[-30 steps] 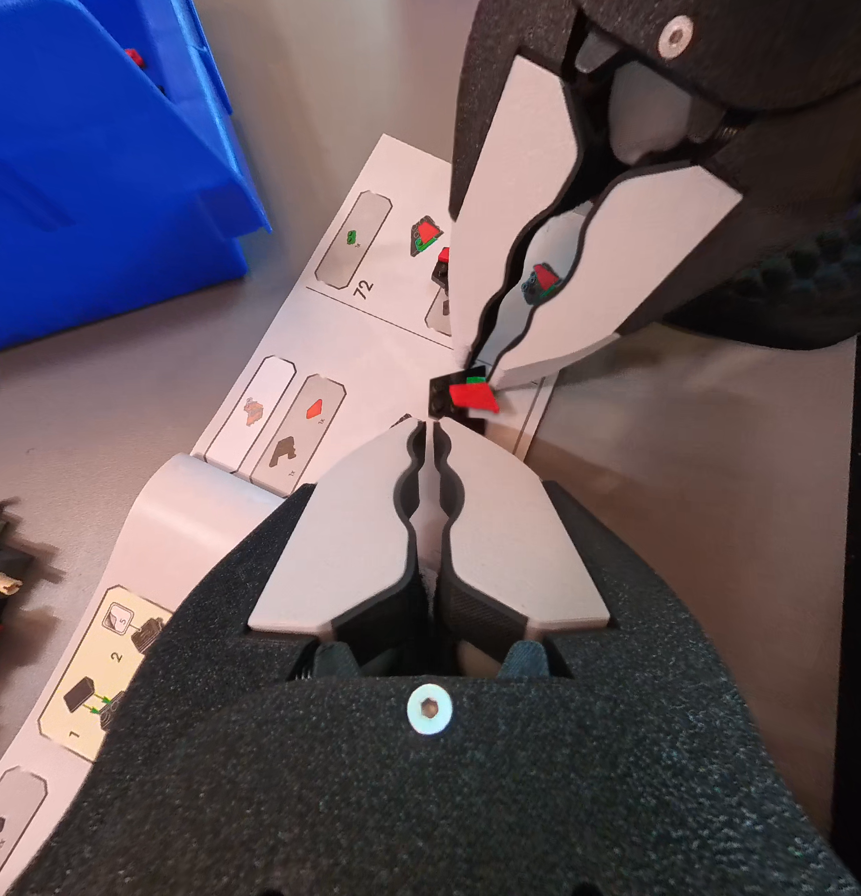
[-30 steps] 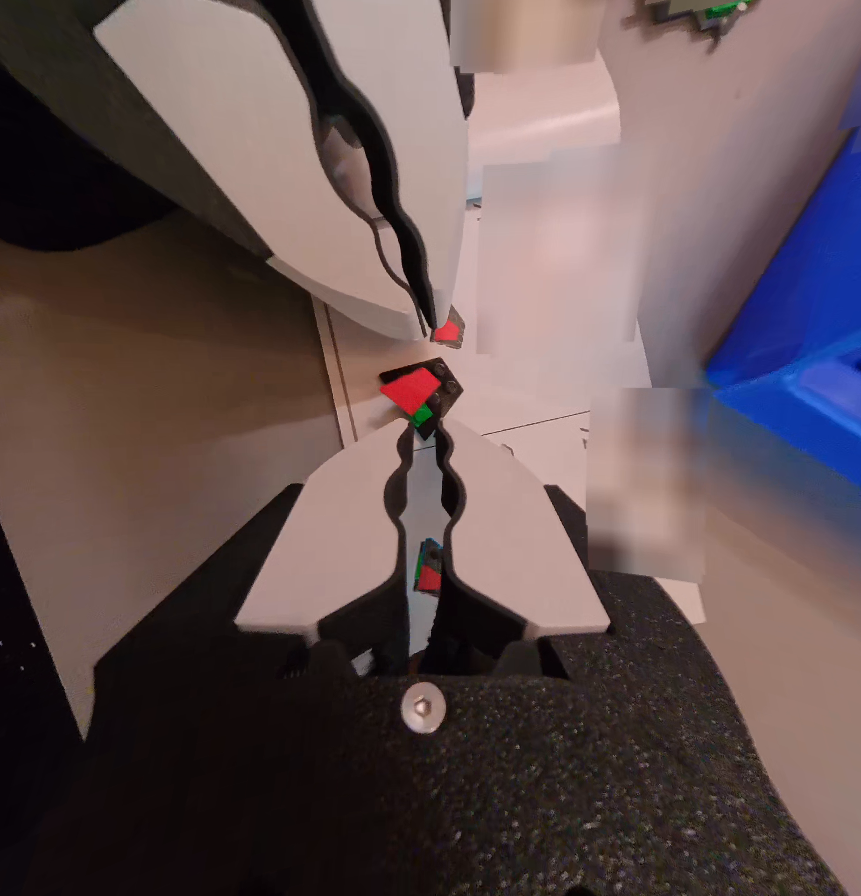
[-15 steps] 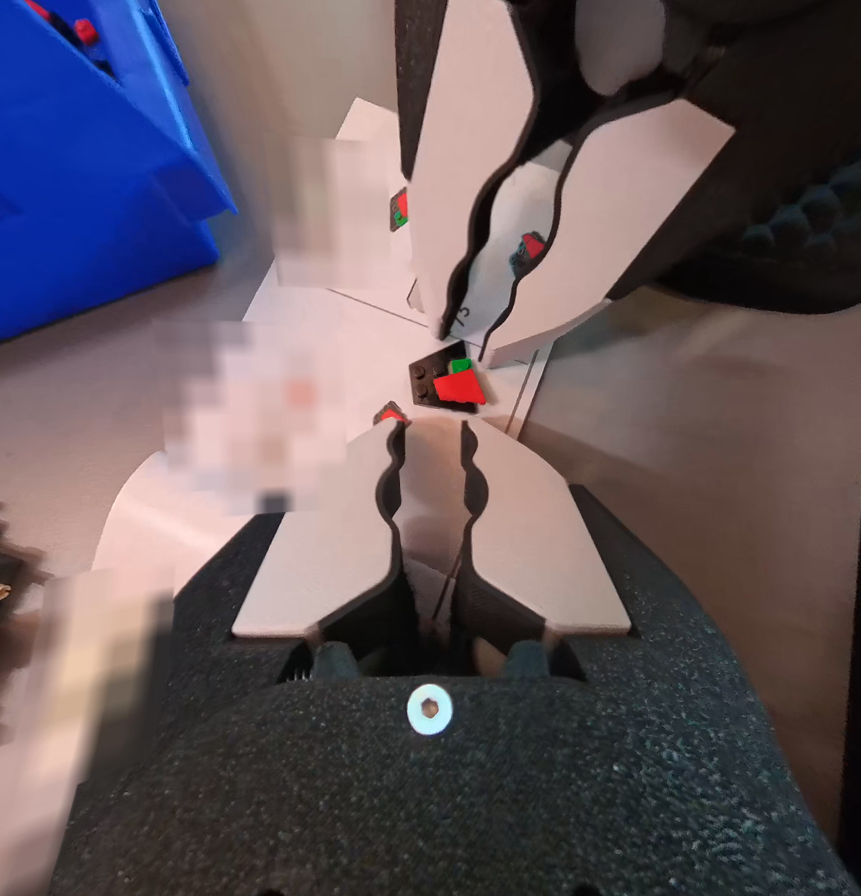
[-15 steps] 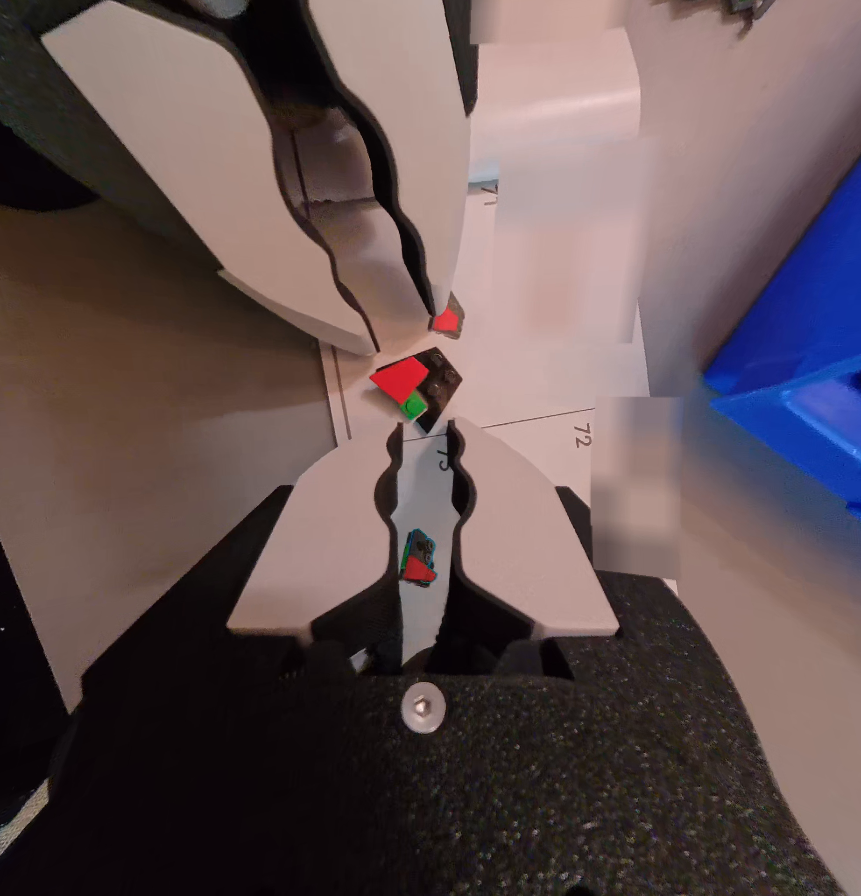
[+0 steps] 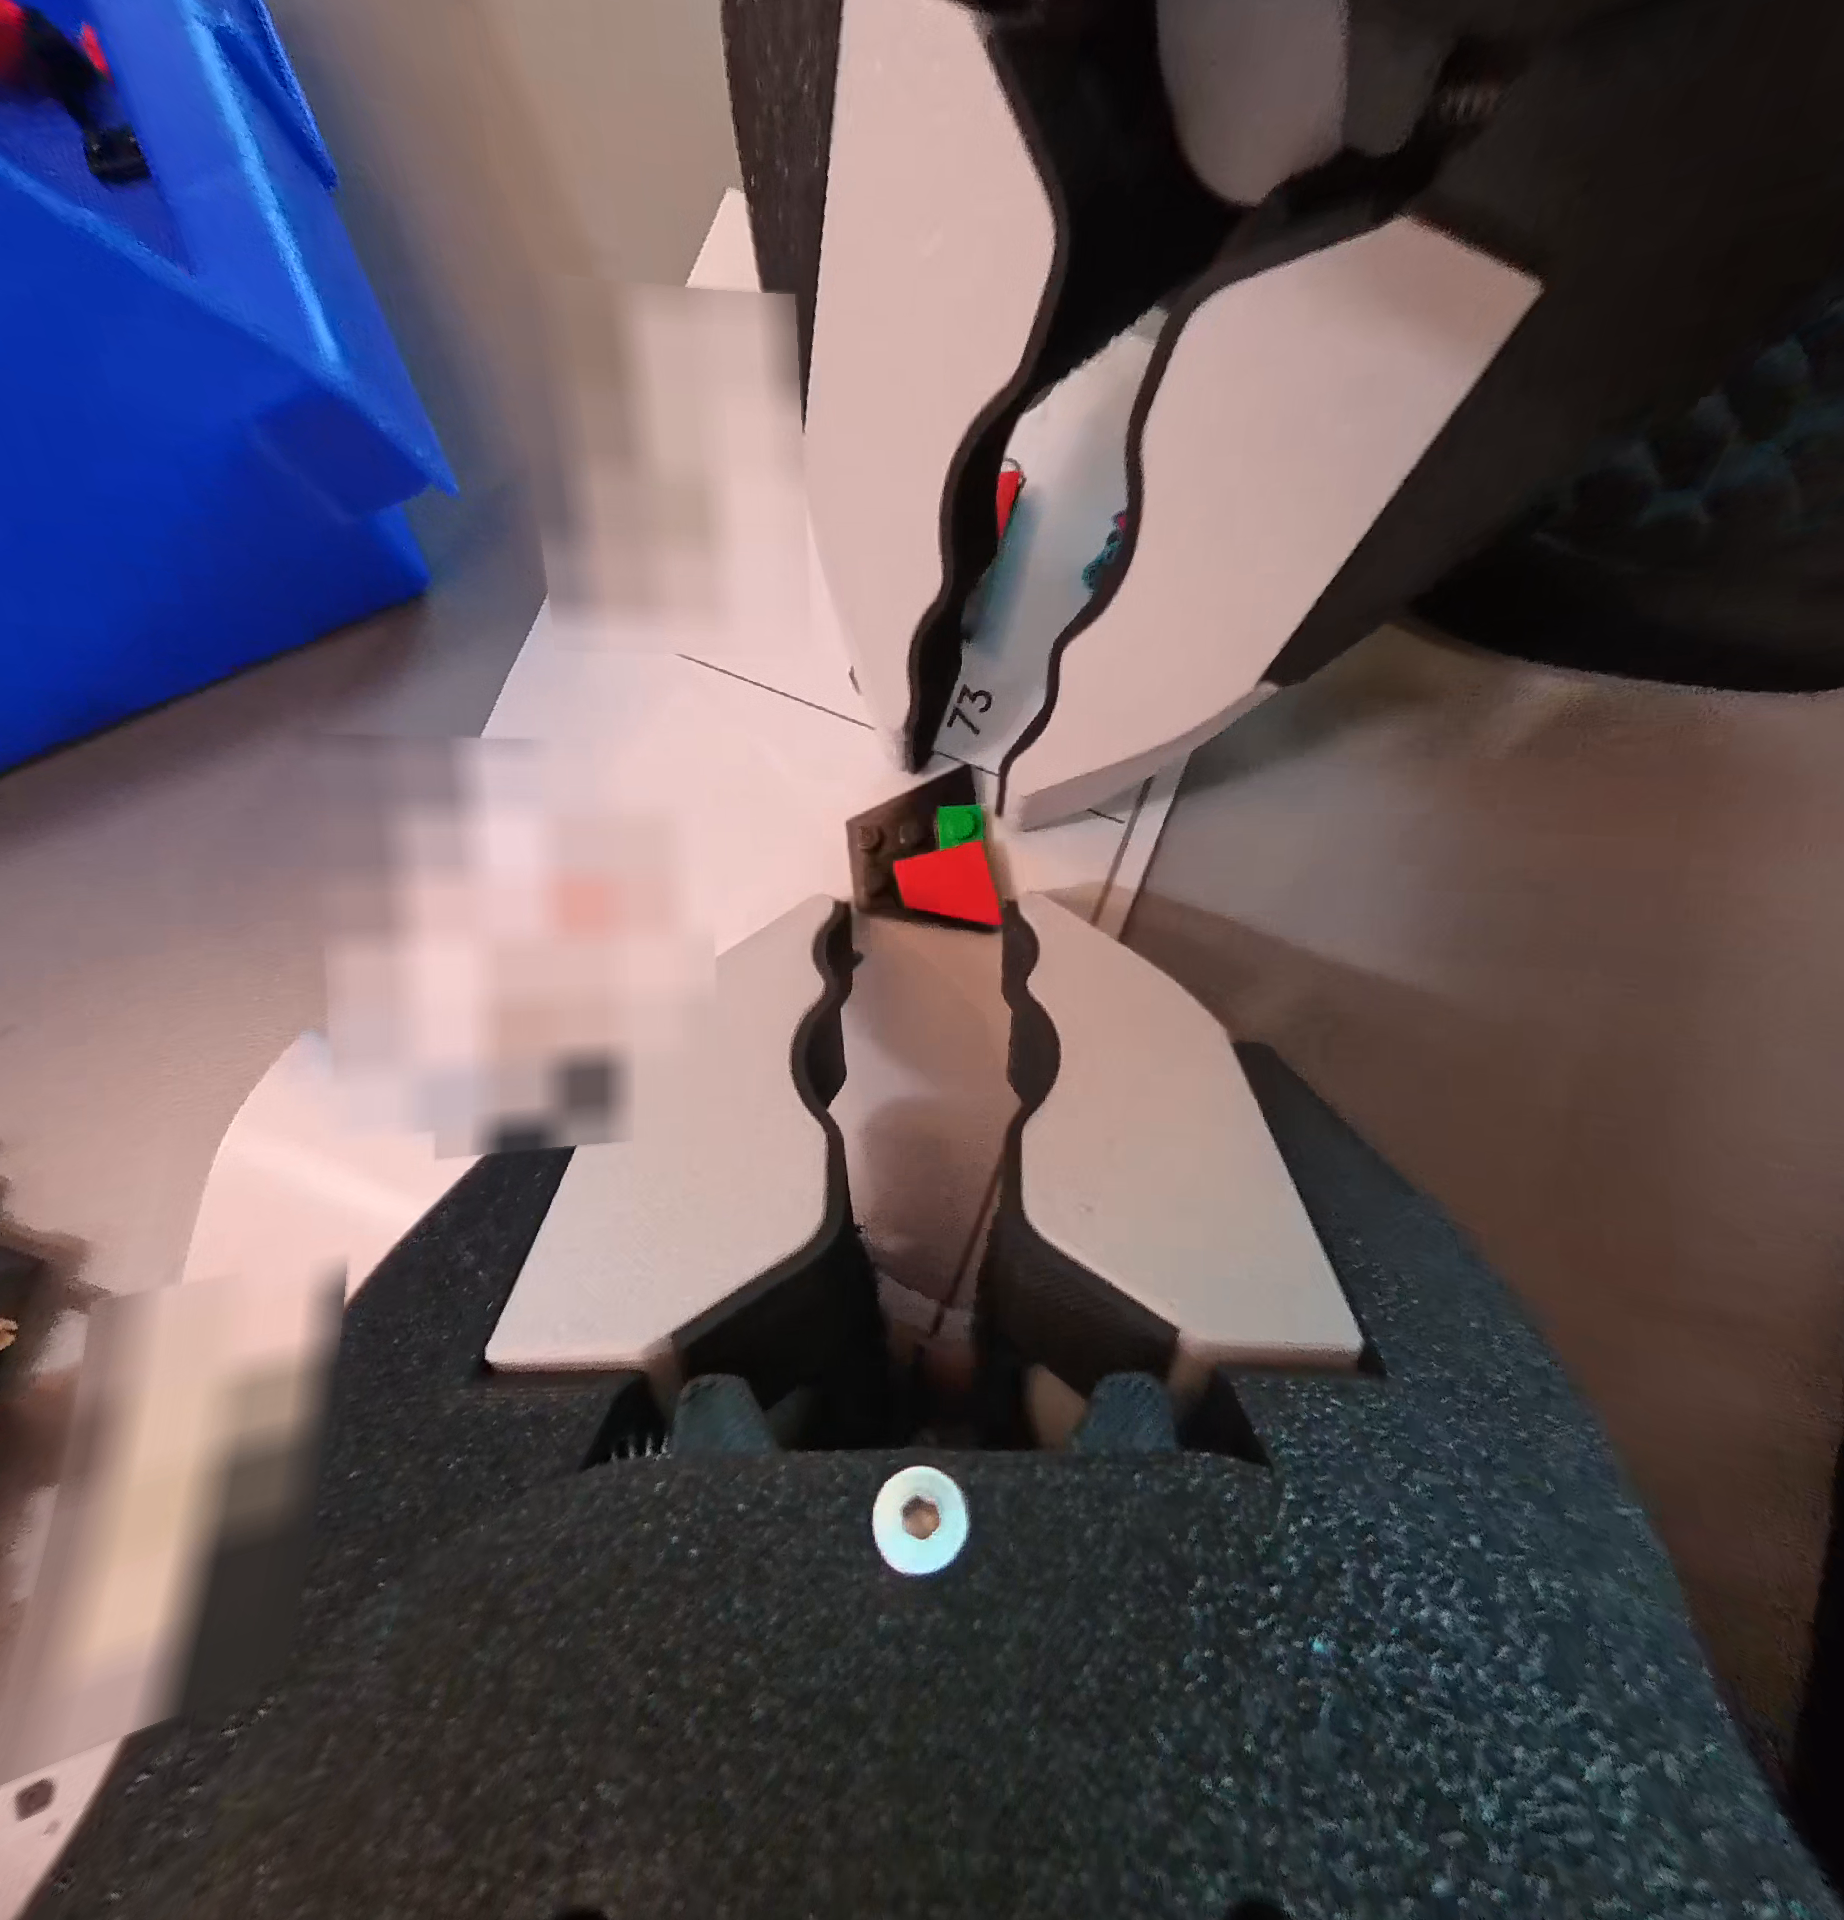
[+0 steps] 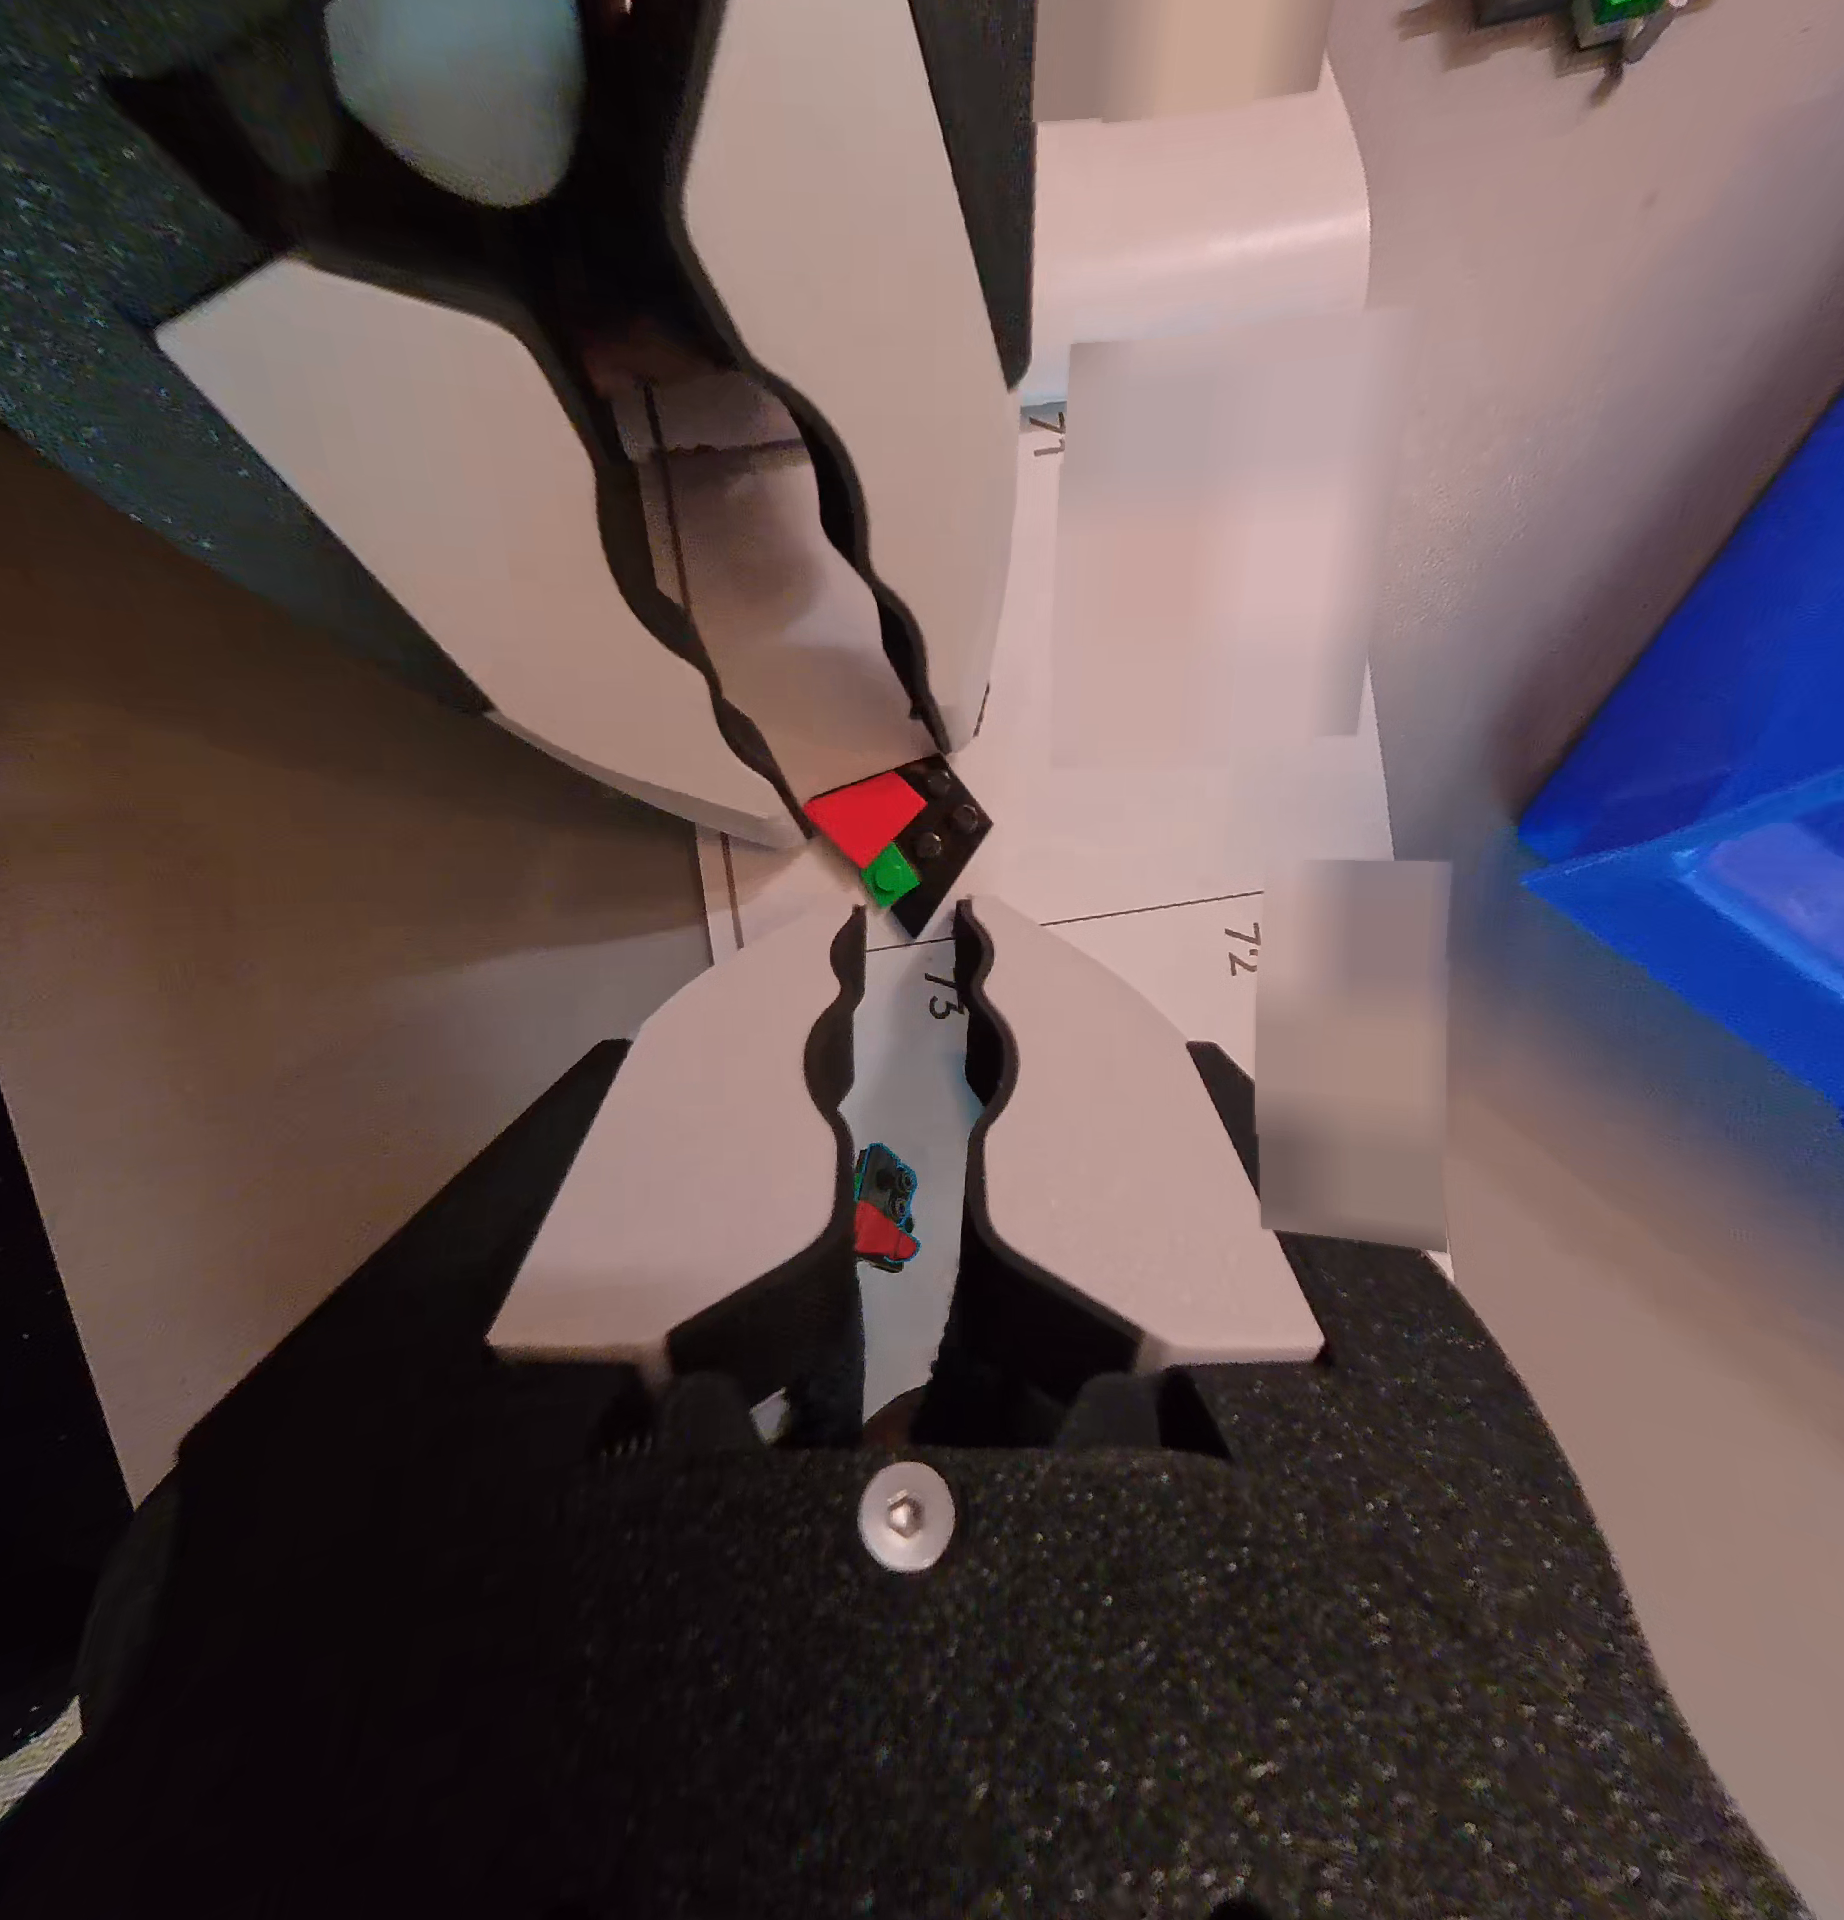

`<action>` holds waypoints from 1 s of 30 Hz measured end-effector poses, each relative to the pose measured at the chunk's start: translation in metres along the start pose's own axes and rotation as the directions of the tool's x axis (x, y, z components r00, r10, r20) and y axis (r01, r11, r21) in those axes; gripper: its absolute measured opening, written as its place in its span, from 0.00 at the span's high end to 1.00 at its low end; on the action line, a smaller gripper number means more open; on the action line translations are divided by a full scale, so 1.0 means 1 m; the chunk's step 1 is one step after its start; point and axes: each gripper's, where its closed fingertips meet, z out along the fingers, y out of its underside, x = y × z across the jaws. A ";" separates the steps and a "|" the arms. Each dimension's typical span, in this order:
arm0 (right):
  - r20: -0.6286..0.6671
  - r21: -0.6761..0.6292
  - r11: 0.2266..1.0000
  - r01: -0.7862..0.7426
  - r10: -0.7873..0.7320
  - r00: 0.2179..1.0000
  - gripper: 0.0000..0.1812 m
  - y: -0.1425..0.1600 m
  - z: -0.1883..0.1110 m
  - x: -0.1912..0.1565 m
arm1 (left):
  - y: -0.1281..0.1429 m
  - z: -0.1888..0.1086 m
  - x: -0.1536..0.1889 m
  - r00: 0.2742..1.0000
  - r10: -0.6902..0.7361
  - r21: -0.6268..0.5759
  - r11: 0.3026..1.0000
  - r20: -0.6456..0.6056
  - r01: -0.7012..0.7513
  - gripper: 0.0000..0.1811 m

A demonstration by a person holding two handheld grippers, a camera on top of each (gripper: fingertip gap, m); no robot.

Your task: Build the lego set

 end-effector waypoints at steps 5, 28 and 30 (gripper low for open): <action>0.009 0.010 1.000 0.007 -0.007 1.000 0.92 -0.001 0.000 0.000 | 0.000 -0.002 -0.001 1.000 -0.025 0.008 1.000 0.001 0.025 0.87; 0.168 0.043 0.959 0.280 -0.284 0.944 0.83 -0.011 0.007 0.003 | 0.004 -0.007 0.007 0.996 0.015 0.031 0.999 -0.084 -0.012 0.91; 0.177 0.059 0.957 0.284 -0.290 0.940 0.86 -0.011 0.007 0.003 | 0.004 -0.008 0.006 0.997 0.018 0.039 0.999 -0.074 -0.015 0.92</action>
